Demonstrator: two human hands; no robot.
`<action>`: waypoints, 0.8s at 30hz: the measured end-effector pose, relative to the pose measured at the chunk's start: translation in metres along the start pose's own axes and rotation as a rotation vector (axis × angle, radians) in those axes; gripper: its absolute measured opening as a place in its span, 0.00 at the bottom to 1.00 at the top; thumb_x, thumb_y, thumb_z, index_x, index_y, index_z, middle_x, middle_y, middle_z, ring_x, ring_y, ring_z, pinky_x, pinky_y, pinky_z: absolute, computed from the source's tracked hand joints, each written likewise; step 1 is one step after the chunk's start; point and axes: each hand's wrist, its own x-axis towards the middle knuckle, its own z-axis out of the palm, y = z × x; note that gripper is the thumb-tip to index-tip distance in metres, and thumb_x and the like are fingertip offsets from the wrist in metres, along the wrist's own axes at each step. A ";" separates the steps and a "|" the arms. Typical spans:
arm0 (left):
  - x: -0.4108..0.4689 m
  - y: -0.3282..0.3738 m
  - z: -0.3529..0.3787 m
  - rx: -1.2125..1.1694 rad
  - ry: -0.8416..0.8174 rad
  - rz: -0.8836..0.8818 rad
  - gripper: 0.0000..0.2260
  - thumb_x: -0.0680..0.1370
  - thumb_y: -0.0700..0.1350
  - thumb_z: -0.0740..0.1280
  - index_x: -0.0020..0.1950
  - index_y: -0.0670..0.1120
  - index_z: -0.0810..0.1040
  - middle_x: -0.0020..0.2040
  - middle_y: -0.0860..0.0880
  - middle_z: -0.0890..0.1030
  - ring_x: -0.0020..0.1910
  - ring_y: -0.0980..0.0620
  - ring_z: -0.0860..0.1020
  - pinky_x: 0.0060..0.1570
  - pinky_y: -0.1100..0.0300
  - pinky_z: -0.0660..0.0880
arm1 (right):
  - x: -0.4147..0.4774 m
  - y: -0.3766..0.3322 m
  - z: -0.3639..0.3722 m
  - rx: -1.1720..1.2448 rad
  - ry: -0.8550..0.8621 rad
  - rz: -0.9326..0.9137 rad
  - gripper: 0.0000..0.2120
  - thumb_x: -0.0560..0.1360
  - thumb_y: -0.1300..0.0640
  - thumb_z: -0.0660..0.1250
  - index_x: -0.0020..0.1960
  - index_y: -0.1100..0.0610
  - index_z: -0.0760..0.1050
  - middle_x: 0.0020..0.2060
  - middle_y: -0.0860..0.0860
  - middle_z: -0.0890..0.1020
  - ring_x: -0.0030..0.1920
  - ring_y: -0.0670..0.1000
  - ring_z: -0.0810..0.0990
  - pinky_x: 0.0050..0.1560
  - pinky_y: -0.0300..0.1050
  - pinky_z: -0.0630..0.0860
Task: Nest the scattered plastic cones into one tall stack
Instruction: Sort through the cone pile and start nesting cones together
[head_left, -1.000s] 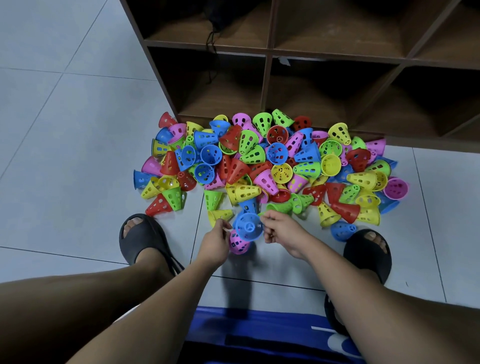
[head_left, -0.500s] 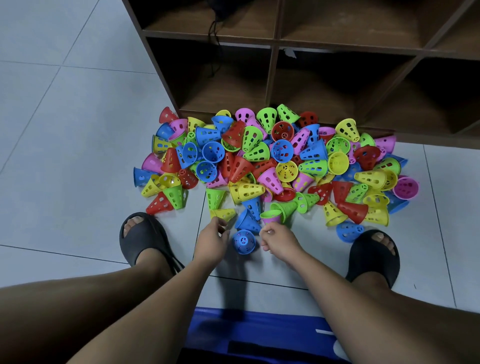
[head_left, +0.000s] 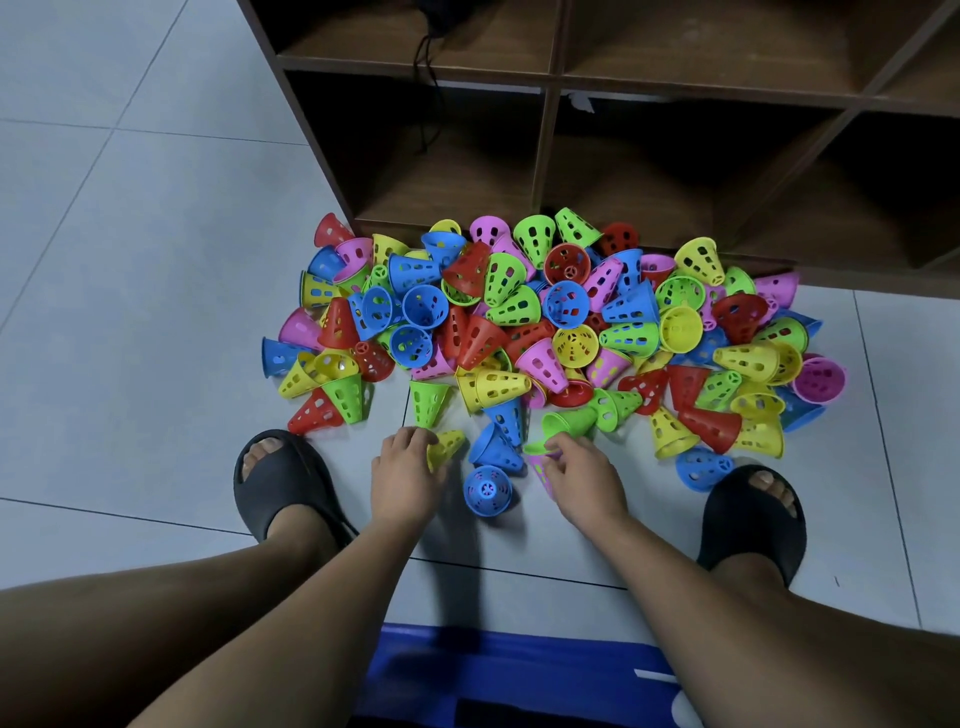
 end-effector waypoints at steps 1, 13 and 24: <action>-0.002 -0.001 0.000 0.010 -0.013 -0.011 0.17 0.78 0.56 0.74 0.62 0.51 0.78 0.63 0.50 0.78 0.64 0.43 0.74 0.57 0.48 0.72 | -0.001 0.001 0.000 -0.038 0.006 -0.004 0.04 0.80 0.52 0.68 0.54 0.49 0.78 0.50 0.50 0.79 0.46 0.58 0.80 0.45 0.52 0.80; -0.012 -0.008 -0.002 0.093 -0.201 -0.169 0.30 0.76 0.56 0.72 0.75 0.47 0.74 0.67 0.45 0.75 0.66 0.41 0.73 0.63 0.48 0.74 | 0.001 0.000 -0.010 -0.375 -0.170 -0.068 0.06 0.82 0.56 0.61 0.52 0.56 0.76 0.49 0.53 0.82 0.49 0.61 0.83 0.42 0.48 0.75; -0.002 0.018 -0.029 -0.362 -0.028 -0.163 0.25 0.72 0.49 0.76 0.66 0.46 0.76 0.58 0.50 0.72 0.57 0.47 0.76 0.56 0.53 0.75 | 0.016 -0.009 -0.032 0.260 -0.170 0.145 0.05 0.75 0.59 0.73 0.41 0.56 0.85 0.36 0.48 0.85 0.41 0.50 0.82 0.44 0.44 0.77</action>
